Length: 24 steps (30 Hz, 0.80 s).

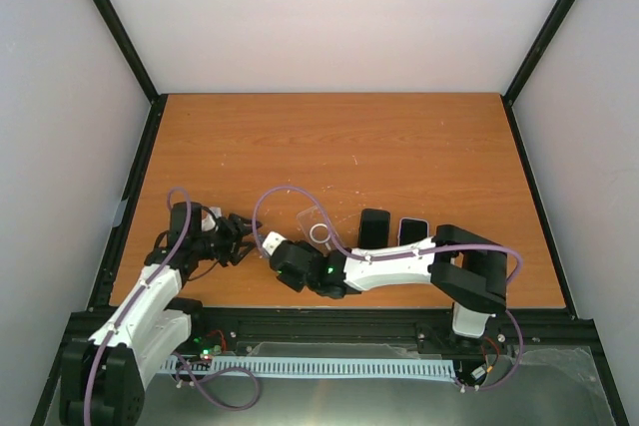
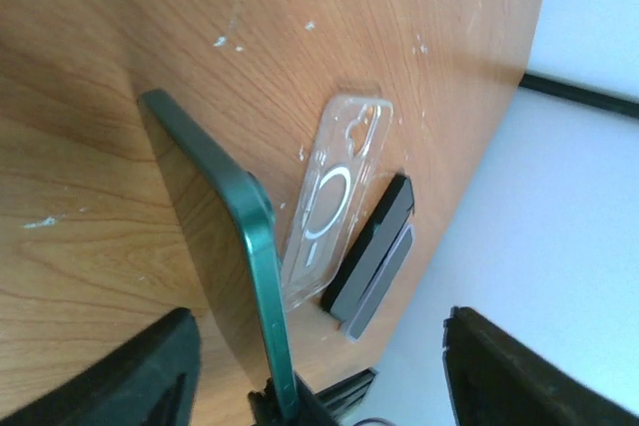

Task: Put the phone into the phone case

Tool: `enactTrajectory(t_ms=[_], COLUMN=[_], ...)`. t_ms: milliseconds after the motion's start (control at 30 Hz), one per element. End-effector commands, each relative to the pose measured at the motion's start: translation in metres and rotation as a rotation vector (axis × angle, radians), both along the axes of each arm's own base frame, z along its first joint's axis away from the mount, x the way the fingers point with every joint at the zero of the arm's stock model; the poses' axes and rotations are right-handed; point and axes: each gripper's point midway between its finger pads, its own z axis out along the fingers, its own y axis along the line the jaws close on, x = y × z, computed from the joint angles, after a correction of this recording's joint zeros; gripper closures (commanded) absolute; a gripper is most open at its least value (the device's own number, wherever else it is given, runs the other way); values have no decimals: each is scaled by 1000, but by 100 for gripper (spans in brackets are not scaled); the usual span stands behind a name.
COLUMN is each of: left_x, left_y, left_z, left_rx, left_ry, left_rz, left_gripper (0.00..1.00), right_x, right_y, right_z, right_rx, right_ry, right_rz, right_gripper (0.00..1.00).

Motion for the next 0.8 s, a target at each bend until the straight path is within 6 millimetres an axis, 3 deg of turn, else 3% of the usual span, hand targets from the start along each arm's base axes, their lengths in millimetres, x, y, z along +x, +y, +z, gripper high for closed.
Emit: enactTrajectory(t_ms=[0,167,500,767], left_x=[6,11,20,24], left_y=[-2,7,7,-4], left_z=[18,22,33,29], left_rx=[-22,61,143,91], left_ry=[-72,-130,-302,-368], left_rz=[-4,13,-67,-120], left_gripper=[22,1,1,9], right_x=[4,7,30,55], right_y=[6,-4,-50,-96], right_z=[26,25,64,49], right_rx=[147,231,523,593], right_ry=[6,138,359,510], right_rz=[-53,-111,-196,-347], right_gripper=[97,97,97,97])
